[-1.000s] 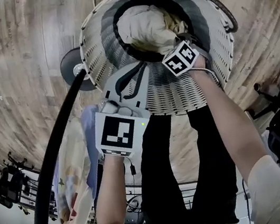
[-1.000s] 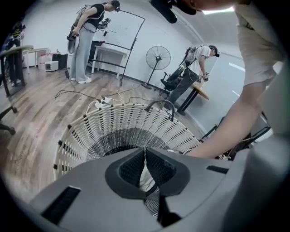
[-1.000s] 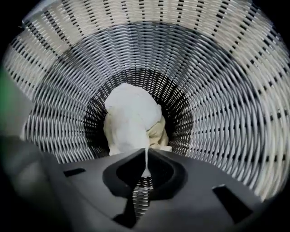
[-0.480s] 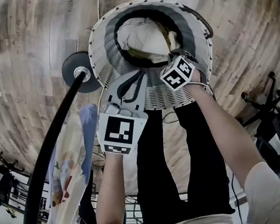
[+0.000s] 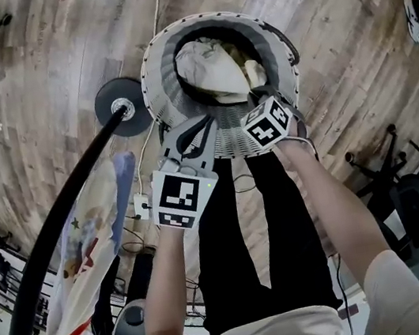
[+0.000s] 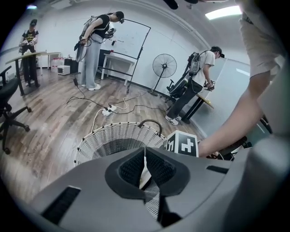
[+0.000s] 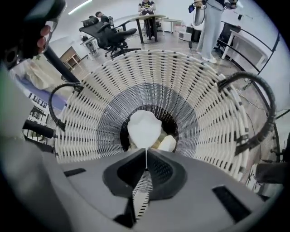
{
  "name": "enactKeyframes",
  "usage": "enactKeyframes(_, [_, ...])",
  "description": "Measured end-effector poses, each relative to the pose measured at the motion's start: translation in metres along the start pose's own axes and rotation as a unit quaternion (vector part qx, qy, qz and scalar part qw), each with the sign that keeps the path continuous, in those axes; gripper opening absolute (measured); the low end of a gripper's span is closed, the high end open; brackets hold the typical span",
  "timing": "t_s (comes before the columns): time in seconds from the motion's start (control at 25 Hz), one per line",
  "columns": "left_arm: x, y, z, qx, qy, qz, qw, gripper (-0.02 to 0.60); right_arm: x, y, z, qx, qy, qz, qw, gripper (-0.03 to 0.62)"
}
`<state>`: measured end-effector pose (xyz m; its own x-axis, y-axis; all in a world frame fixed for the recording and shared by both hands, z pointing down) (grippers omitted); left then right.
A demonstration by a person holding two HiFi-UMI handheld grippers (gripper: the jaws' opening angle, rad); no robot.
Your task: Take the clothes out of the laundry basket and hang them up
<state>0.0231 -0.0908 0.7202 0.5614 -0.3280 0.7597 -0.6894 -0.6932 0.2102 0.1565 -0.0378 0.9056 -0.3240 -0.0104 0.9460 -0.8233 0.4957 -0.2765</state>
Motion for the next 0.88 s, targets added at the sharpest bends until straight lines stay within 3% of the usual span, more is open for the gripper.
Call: enactKeyframes(0.88, [-0.096,-0.046,0.043,-0.034,-0.027,0.055,0.9976,0.028,-0.196,0.036,0.037,0.018,-0.141,0.044,0.989,0.013])
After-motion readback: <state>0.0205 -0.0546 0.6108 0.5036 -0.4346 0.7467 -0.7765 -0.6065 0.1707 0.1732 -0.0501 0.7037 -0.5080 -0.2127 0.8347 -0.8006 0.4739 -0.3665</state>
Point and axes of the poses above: the fingertips, and each gripper's own axes: x forward along the fingers, y to its left, z out of its top, the point moved 5 cm from there along -x, backward along the fingers, and after that the axes turned 10 degrees about z, right-handed, at the moved point
